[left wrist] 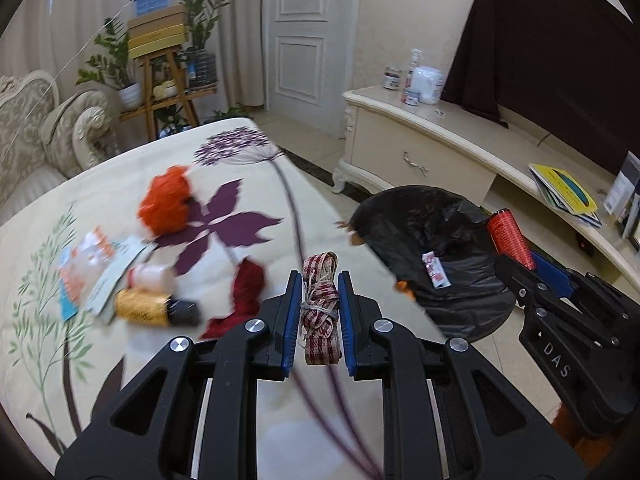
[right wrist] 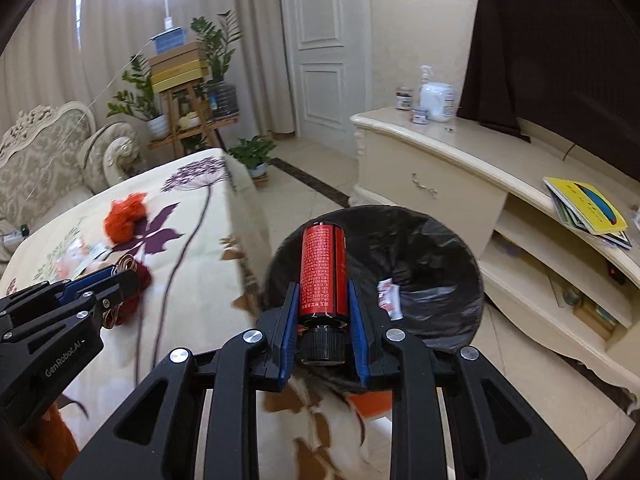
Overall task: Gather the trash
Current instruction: 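Carry both items over the bin, open left tool while right tool releases red bottle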
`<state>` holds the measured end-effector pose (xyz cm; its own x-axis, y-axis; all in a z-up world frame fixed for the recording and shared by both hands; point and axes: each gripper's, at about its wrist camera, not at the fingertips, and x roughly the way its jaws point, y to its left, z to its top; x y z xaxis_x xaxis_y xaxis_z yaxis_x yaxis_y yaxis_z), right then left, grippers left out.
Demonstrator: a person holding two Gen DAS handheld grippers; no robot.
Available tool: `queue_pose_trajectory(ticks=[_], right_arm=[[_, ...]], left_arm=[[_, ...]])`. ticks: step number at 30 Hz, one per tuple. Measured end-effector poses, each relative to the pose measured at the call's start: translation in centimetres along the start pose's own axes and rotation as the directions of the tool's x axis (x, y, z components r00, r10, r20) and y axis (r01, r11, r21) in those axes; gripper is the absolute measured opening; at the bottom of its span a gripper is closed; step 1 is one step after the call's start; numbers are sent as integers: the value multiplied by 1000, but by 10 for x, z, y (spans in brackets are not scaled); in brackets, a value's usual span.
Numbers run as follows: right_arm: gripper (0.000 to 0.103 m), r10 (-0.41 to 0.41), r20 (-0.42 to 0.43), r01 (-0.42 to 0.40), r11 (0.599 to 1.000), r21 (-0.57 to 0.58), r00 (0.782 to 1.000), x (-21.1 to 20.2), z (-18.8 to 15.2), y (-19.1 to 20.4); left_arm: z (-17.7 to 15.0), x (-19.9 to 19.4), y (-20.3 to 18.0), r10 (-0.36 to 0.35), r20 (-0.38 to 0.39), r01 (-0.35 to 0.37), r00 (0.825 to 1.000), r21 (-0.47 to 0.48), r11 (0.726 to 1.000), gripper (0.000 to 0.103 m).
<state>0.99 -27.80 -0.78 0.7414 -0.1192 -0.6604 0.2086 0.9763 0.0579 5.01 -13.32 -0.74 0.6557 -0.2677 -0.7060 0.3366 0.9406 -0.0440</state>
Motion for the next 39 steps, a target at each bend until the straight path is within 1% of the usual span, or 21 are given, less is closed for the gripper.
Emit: queue_pose_trajectory(ticks=[3,8,16,26,34,35,37,38,39], right_arm=[[25,-17,0,17,1000,13,1000,8,3,-11],[25,-26,-4,26,999,40,1000,23,9,-28],[25,-38,-21,39,998,59,999,48,16,-48],[25,-53,-39,56,995,86,998,73,25,-68],[25,-61,-64,68,992,102,996,91,27,-78],[25,-63,-67,70,992,102,996,93,27,-78],[25,-67,-71,74,992,104,995,95,28,-79],[25,-67,-75,75,991,108,995,97,28,-79],[25,-65,-78,74,991,111,995,98,29,-80]], left_arm=[[8,11,-11,-9,-9,9,1000,8,1000,18],[21,28,-32,-4,-9,4,1000,43,999,18],[37,60,-57,4,-33,-2,999,79,997,18],[58,89,-75,22,-63,-17,998,82,997,18],[58,107,-82,28,-100,-18,995,97,995,18],[59,109,-82,28,-102,-18,994,97,995,19],[58,111,-82,28,-105,-18,994,91,996,25],[58,111,-81,25,-106,-16,994,87,996,30],[58,111,-81,24,-106,-15,994,83,996,39]])
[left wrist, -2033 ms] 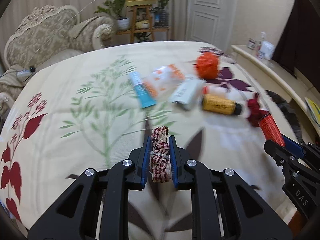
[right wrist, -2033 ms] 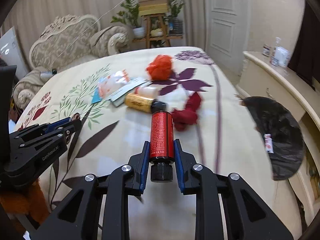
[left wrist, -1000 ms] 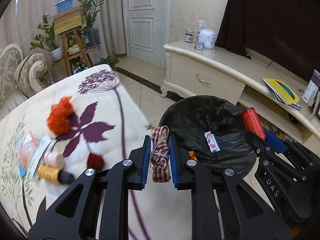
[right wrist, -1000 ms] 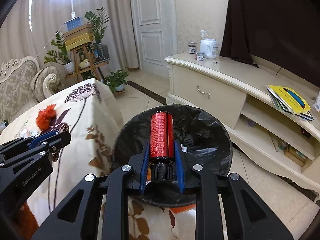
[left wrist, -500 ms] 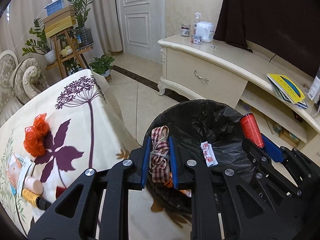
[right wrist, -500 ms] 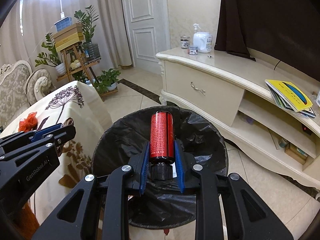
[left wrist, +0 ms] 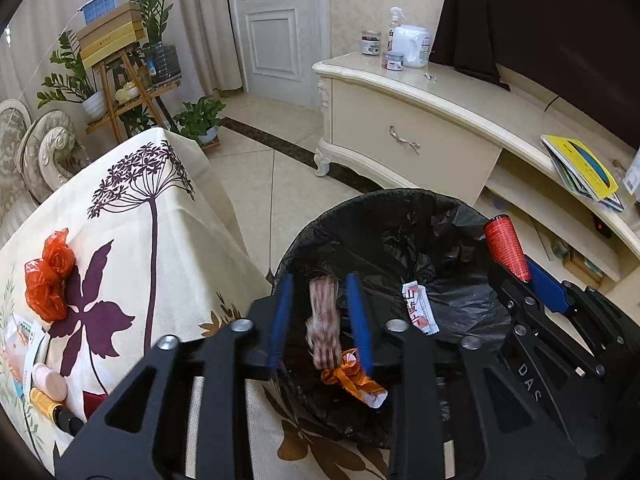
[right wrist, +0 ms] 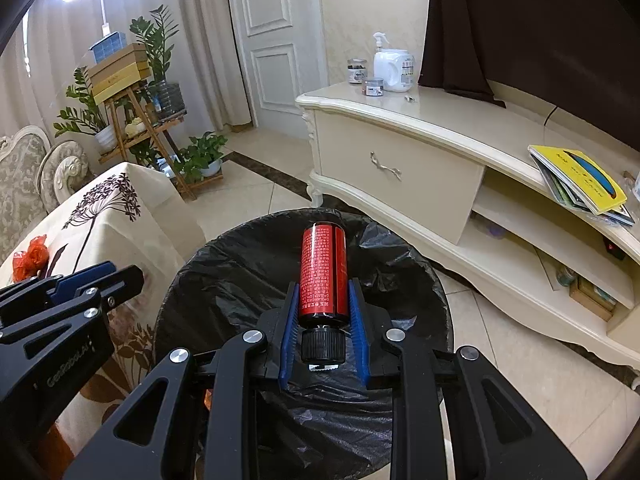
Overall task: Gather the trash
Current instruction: 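Carry both items over the bin, open left tool while right tool releases red bottle, then move both open tools back over the bedspread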
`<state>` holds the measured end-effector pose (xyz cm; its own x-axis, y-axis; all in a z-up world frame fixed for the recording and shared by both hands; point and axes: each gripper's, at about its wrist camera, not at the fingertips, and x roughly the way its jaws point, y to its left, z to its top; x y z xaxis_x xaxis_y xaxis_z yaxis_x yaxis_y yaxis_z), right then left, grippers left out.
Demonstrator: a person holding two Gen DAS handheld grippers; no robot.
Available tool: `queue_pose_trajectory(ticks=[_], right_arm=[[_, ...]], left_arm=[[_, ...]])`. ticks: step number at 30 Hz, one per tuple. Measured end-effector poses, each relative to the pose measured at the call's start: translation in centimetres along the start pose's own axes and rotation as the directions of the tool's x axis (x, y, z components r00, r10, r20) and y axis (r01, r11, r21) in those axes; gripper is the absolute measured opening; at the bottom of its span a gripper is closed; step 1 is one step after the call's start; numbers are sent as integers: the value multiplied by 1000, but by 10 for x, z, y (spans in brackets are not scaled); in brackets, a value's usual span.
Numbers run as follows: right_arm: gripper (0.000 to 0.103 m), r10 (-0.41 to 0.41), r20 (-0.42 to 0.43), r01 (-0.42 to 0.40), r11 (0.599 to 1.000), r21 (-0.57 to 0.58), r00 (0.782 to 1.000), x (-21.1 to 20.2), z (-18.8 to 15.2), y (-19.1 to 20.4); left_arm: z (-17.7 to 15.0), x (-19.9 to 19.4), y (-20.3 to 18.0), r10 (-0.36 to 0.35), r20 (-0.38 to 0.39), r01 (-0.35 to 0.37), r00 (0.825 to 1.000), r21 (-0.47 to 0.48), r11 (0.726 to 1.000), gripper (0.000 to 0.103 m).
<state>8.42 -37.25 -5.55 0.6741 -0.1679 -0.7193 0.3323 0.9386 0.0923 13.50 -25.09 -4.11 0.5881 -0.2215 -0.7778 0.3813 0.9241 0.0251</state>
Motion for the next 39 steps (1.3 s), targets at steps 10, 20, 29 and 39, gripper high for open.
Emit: queue_pose_trajectory(ticks=[10,20,29,39], right_arm=[[58,-24,25,24,1000,8,999,-9,-3,3],[78,-39,63,36,998,55,997,-31,-9,10],[79,6,52,-6,1000,2,999,-52,-16,51],[79,135,3,-133,983,-129,991,-71,-33,133]], left_arm=[[-1,-15,10,34,49,-33,998,-27,999,80],[-13,-44,39,93,86,-88,992,-62,994,87],[-38,-71,87,144,84,-133,986,-123,984,87],[-77,-108,164,238,63,-219,969,-221,950,87]])
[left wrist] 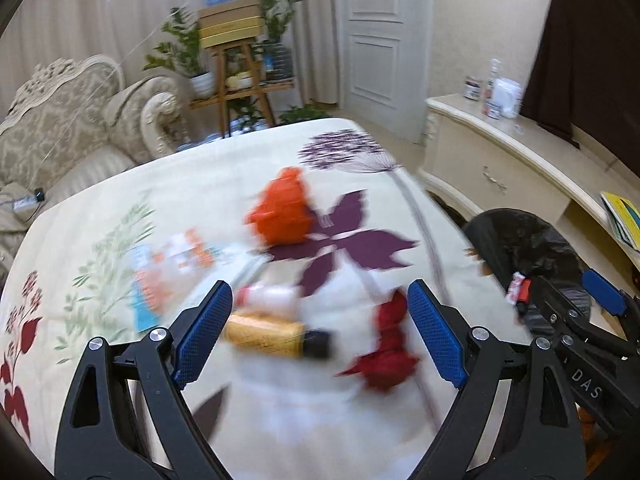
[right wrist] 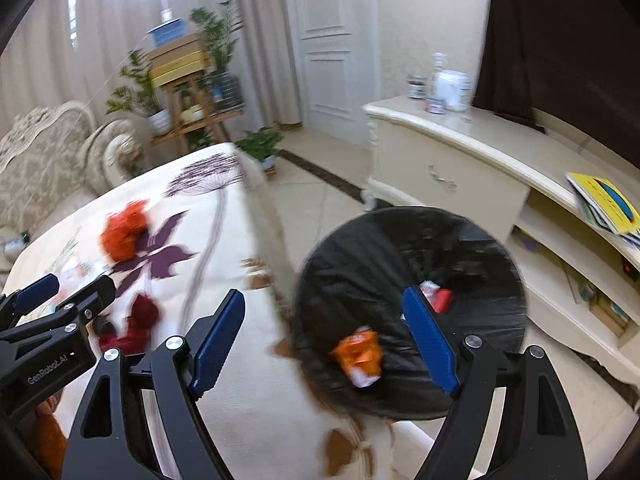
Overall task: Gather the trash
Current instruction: 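Move both open tools back over the bedspread, then grasp the dark red ribbon with the right tool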
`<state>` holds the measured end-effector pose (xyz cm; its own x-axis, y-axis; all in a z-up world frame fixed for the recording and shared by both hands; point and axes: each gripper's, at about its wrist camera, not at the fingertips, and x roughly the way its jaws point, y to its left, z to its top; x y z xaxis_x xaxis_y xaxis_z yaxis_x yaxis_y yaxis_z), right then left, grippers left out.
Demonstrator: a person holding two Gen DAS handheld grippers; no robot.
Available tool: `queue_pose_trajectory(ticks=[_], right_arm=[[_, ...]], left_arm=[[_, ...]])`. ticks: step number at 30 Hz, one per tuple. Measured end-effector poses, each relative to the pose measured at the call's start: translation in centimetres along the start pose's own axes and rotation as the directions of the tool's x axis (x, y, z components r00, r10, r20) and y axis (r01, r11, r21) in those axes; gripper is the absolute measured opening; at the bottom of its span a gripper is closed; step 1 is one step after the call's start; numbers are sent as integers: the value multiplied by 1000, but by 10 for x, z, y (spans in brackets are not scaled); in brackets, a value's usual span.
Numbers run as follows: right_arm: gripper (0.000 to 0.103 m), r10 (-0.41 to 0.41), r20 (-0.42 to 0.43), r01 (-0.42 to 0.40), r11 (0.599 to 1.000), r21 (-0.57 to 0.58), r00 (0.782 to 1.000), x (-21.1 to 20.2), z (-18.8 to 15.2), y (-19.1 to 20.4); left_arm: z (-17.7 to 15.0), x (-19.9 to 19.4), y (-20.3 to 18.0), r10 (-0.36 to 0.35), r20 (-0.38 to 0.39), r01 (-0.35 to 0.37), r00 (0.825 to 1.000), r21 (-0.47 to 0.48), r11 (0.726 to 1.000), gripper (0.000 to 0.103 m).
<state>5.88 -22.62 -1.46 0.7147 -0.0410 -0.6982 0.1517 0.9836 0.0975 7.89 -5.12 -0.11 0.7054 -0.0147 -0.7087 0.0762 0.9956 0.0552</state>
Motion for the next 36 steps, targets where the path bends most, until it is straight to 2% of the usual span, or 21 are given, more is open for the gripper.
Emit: queue_pose_trajectory(ticks=[7,11,12,14,17,21,23,28,33,36], right_arm=[[79,84,-41,-88,993,-80,996,2,-6,56],[77,115,-70,-122,985,-121,991,6,-9,84],[75,115,-79,-125,983,-133,990,8,-10,89],[63,117,-110,-133,980,-149,987,14,-12,99],[56,120,-141,-141,978,-153,983,21,-14,106],[53,121,-158,-146,977,-158,980,25,-15,108],[42,140,-173,-167,974,-153,975,26,-15,108],[31,173,-185,-202,968,-151,967,25,-15,109],[31,194,-190,-222,965,-140,962,26,-16,110],[40,200,-187,-229,962,-149,962,26,-16,113]], left_arm=[[-18,-2,57,83,-31,-85,996,-63,994,87],[-27,2,80,108,-61,-114,992,-99,989,87],[-29,3,85,111,-69,-118,991,-110,987,87],[-31,4,91,115,-76,-124,990,-121,985,87],[-33,5,96,117,-83,-127,990,-129,983,87],[-34,9,98,109,-91,-120,990,-137,983,87],[-35,10,97,102,-95,-115,990,-138,984,87],[-36,12,95,95,-101,-108,990,-136,985,87],[-37,13,97,100,-104,-115,989,-141,983,87],[-37,15,102,108,-111,-124,988,-149,981,87]])
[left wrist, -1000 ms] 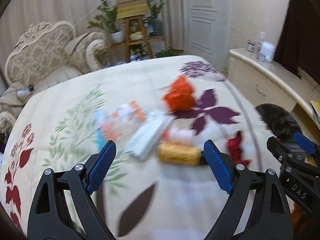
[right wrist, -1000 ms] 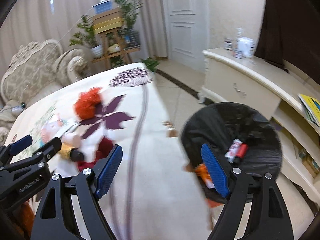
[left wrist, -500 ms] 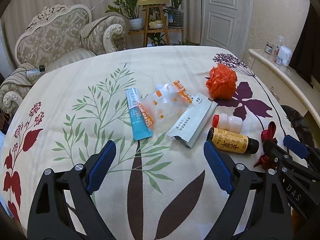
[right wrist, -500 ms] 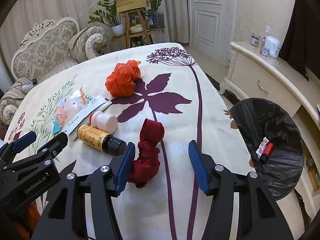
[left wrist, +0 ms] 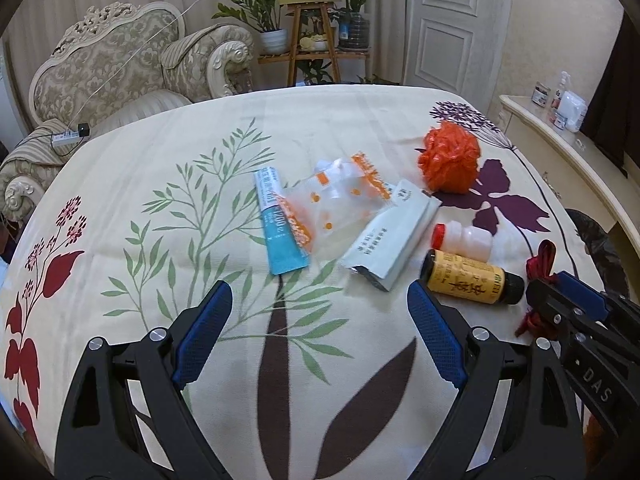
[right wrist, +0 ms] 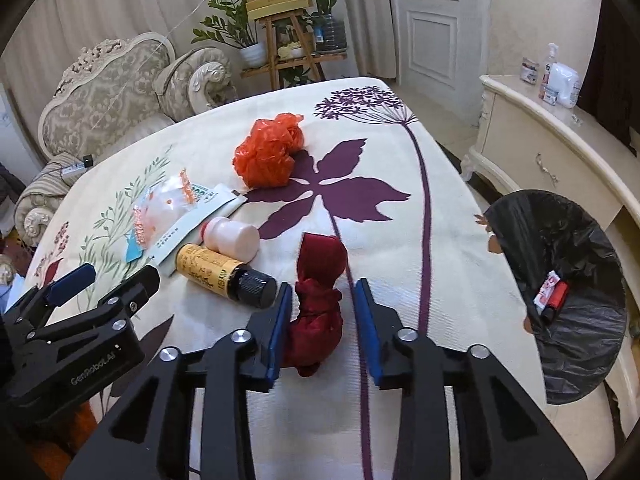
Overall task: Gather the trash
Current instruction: 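Grasp the dark red ribbon with the right tool, then grasp the yellow bottle with the left tool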
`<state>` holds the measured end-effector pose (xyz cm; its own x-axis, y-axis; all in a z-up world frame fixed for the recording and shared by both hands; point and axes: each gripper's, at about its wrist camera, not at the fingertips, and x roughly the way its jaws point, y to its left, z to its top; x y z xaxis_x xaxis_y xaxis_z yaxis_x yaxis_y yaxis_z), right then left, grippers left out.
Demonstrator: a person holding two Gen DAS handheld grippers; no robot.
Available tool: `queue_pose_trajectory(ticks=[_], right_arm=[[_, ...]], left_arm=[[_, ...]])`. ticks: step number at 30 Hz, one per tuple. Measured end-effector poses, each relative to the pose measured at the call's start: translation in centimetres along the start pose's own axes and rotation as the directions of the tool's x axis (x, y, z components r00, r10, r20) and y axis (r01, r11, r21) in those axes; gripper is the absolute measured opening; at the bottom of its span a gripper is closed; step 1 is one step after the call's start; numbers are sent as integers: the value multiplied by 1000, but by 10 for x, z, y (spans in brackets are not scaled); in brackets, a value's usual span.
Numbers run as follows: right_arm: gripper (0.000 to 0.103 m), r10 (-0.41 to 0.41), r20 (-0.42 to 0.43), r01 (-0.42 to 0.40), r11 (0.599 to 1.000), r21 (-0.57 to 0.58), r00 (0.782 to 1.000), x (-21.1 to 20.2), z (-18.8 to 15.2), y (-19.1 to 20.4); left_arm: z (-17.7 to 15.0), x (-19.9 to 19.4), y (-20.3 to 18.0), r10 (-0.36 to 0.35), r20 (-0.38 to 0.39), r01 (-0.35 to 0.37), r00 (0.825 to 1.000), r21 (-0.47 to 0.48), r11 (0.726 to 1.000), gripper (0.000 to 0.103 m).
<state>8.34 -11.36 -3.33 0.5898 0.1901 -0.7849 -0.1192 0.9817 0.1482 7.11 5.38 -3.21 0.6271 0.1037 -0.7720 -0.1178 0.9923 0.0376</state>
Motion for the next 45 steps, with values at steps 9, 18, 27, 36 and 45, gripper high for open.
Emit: queue_pose_trajectory(ticks=[9,18,27,36,45], right_arm=[[26,27,-15,-27,1000,-15,1000,3,-2,0],[26,33,0,-33,999,-17,999,5,4,-3],[26,62,-14,-62,997,-51,998,9,6,11],[26,105,-31,-108,990,-96,994,-2,-10,27],[26,65,18,-64,997,-47,998,-17,-11,-8]], left_arm=[[4,3,2,-16,-12,16,1000,-8,1000,87],[3,8,-4,-29,-28,29,999,2,1000,87],[3,13,-3,-7,-43,8,999,7,1000,87],[2,11,8,-6,-66,5,998,-24,1000,87],[9,-5,-12,-9,-31,8,999,-14,1000,87]])
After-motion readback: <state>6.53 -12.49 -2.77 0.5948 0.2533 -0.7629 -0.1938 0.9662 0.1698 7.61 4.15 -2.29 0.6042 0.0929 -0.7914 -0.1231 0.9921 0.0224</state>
